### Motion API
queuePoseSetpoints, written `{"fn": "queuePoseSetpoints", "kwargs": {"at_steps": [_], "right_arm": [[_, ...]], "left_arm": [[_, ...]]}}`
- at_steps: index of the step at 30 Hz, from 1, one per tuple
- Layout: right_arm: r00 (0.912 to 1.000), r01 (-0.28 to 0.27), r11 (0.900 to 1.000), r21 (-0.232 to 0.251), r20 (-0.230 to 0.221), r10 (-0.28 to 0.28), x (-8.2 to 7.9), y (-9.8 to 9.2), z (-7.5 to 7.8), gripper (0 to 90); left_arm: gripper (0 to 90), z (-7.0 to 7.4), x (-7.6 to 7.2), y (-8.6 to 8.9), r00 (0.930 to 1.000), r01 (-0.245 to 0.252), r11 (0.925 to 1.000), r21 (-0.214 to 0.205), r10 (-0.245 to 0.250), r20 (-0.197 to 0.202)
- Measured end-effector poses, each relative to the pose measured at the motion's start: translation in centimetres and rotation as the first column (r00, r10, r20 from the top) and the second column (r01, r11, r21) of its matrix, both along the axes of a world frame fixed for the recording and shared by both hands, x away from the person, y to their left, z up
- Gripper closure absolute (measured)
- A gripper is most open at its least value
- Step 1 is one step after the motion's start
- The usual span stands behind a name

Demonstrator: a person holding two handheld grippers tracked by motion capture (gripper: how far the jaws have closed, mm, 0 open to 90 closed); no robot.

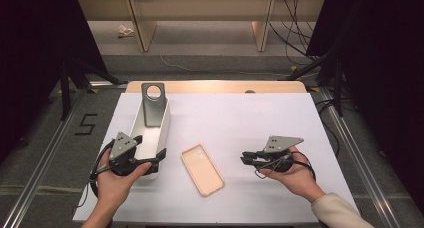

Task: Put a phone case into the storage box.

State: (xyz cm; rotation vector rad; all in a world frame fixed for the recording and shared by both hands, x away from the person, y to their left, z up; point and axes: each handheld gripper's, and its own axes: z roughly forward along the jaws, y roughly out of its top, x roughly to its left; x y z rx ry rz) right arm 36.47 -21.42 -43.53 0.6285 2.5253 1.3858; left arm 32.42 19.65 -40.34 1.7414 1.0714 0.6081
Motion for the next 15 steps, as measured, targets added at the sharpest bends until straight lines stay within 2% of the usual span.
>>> {"fn": "queuePoseSetpoints", "kwargs": {"at_steps": [4,7,11,15], "right_arm": [[0.9984,-0.019,0.9967,-0.079,-0.055,0.015,-0.1,1.6,-0.7,90.0],[0.9948,-0.041,0.9931,-0.11,-0.098,0.03,0.1,2.8,-1.2,90.0],[0.9903,-0.078,0.9872,-0.14,-0.125,0.06,0.1,4.3,-1.6,90.0],[0.9861,-0.084,0.9784,-0.189,-0.157,0.054,0.2,5.1,-2.3,90.0]], "left_arm": [[11.3,0.0,-0.1,-0.1,1.0,0.002,1.0,0.001,-0.002,0.003],[11.9,0.1,-0.1,-0.2,1.0,0.006,1.0,0.0,-0.006,0.004],[12.4,0.0,-0.1,-0.2,0.9999,0.01,0.9999,0.003,-0.01,0.004],[12.7,-0.1,-0.1,-0.3,0.9999,0.01,0.9999,0.004,-0.01,0.001]]}}
